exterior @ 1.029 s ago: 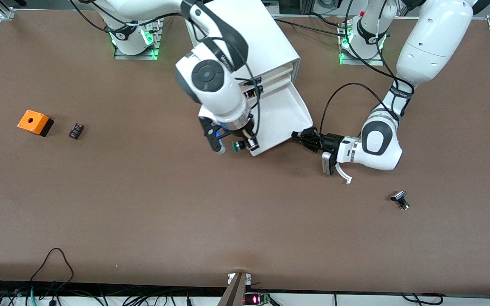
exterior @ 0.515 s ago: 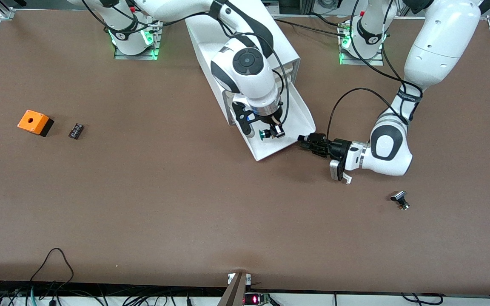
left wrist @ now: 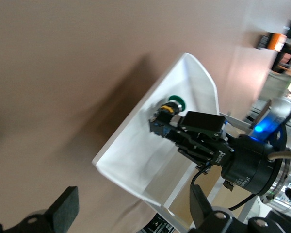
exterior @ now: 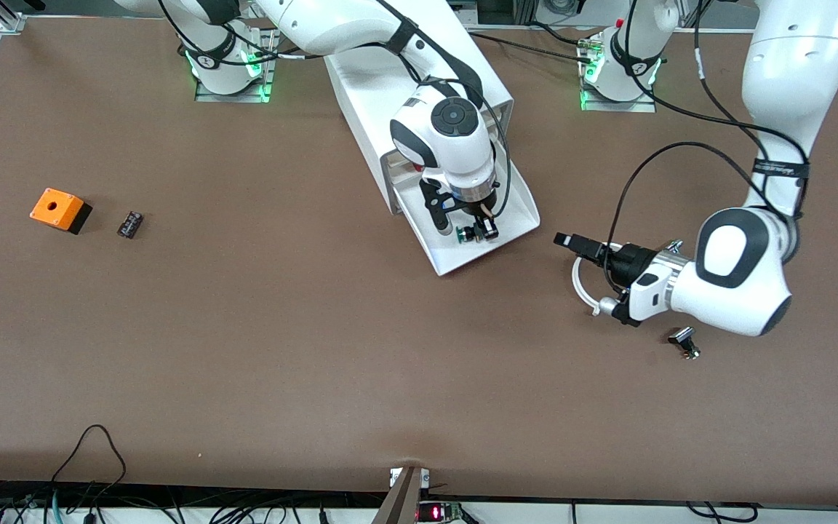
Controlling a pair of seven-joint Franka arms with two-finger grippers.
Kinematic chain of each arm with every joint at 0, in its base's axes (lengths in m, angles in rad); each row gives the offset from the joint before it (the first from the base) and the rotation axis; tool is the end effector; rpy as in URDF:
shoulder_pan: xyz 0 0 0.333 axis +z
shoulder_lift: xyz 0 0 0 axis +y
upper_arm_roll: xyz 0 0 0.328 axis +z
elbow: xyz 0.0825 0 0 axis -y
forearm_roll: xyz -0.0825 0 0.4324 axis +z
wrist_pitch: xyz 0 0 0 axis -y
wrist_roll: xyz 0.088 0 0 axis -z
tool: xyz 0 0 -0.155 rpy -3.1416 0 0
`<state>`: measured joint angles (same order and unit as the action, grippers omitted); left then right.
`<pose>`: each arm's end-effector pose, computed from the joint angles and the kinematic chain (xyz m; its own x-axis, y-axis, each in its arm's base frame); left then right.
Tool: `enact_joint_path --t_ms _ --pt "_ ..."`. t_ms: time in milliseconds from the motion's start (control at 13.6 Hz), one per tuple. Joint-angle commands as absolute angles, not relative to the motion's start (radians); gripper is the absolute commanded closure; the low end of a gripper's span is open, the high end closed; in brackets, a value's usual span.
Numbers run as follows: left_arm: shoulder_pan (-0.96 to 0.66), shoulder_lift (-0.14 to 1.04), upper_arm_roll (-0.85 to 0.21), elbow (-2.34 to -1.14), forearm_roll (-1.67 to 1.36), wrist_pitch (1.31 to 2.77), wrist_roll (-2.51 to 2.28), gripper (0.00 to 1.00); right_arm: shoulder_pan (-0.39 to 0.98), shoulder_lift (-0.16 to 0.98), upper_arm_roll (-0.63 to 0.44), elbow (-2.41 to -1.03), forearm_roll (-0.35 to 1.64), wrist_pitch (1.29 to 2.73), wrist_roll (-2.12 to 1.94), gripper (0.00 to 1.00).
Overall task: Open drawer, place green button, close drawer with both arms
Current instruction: 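Carry the button over the drawer with the right gripper while the left gripper withdraws, then lower the green button into the open drawer and open the right gripper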
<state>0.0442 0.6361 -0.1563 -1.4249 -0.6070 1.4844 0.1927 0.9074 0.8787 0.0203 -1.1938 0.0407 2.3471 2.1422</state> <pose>0.6745 -0.1537 0.2775 0.8609 -0.3151 -0.3994 0.0374 -0.7437 0.6674 0.5121 0.6793 0.2180 0.3292 -0.9251 -0.1893 -0.9354 -0.2920 -0.1996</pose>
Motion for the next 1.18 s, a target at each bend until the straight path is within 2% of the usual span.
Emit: enact_joint_path --t_ms 0,74,368,662,882,1103 --pt "0.020 0.646 -0.164 -1.280 -0.456 1.411 -0.062 0.00 0.913 0.891 0.009 -1.147 0.026 2.333 2.172 0.07" --pt "0.020 0.644 -0.169 -1.255 -0.416 1.407 -0.128 0.00 0.913 0.887 -0.003 -1.147 0.026 2.327 2.171 0.01" --pt "0.017 0.626 -0.176 -1.168 -0.218 1.388 -0.143 0.00 0.881 0.847 -0.041 -1.077 0.032 2.151 2.090 0.01" --pt "0.002 0.640 -0.170 -1.054 -0.163 1.379 -0.112 0.00 0.757 0.720 -0.031 -1.097 0.133 2.087 1.877 0.01" --pt "0.006 0.635 -0.160 -1.077 -0.156 1.409 -0.107 0.00 0.652 0.646 -0.032 -1.112 0.221 1.973 1.615 0.01" --pt "-0.027 0.626 -0.169 -1.133 -0.079 1.549 -0.245 0.00 0.579 0.523 -0.038 -1.260 0.224 1.962 1.299 0.01"
